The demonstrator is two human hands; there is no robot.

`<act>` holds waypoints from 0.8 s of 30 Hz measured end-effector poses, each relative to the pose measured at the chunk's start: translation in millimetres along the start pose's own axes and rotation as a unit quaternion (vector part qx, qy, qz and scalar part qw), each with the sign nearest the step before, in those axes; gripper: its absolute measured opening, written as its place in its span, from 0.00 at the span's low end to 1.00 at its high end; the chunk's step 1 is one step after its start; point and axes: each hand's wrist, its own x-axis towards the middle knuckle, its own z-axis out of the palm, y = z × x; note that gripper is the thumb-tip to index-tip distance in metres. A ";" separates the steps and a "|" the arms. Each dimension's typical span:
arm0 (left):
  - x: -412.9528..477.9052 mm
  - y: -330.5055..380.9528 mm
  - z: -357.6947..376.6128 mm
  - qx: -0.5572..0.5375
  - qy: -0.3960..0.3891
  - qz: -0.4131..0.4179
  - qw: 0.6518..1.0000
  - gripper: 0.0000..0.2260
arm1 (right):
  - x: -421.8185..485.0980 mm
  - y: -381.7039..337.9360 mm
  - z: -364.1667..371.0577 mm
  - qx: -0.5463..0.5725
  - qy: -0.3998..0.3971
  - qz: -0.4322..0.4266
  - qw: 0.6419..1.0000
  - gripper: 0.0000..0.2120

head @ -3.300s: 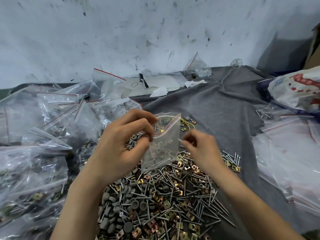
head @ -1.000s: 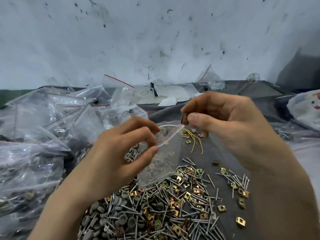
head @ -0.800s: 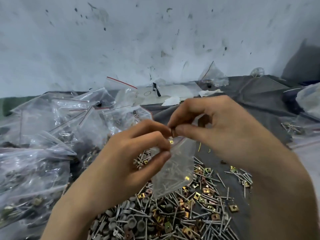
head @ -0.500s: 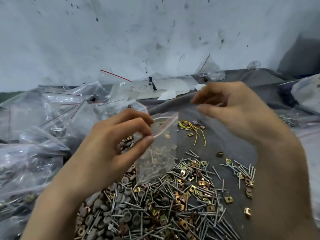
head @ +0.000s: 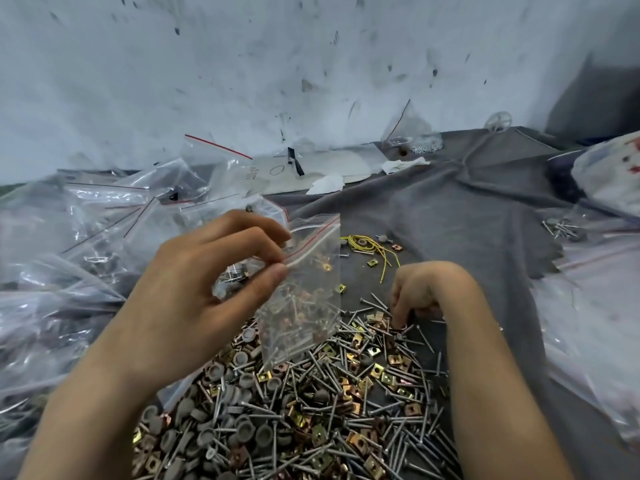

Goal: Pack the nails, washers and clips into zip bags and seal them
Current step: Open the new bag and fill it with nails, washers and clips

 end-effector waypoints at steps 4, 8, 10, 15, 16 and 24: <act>0.0 1.4 3.8 -0.014 -0.005 0.002 1.000 0.10 | -3.0 6.6 -5.4 0.047 0.049 -0.023 0.997 0.06; 0.3 2.6 5.4 -0.014 -0.011 0.006 1.000 0.09 | -1.1 9.3 -7.1 0.068 0.101 -0.028 0.992 0.05; 0.4 3.1 6.4 -0.015 -0.012 0.006 1.000 0.10 | -1.2 8.2 -7.1 0.065 0.117 -0.030 0.991 0.07; 0.5 3.5 8.5 -0.009 -0.013 0.012 1.000 0.09 | -1.2 0.2 -5.3 0.070 0.080 -0.052 0.993 0.02; 0.6 3.1 8.3 -0.010 -0.012 0.012 1.000 0.10 | -1.3 -4.1 -3.2 0.063 0.051 -0.045 0.996 0.04; 0.2 2.7 6.6 -0.007 -0.011 0.016 1.000 0.10 | -0.4 -33.1 12.1 -0.052 0.080 -0.017 0.995 0.18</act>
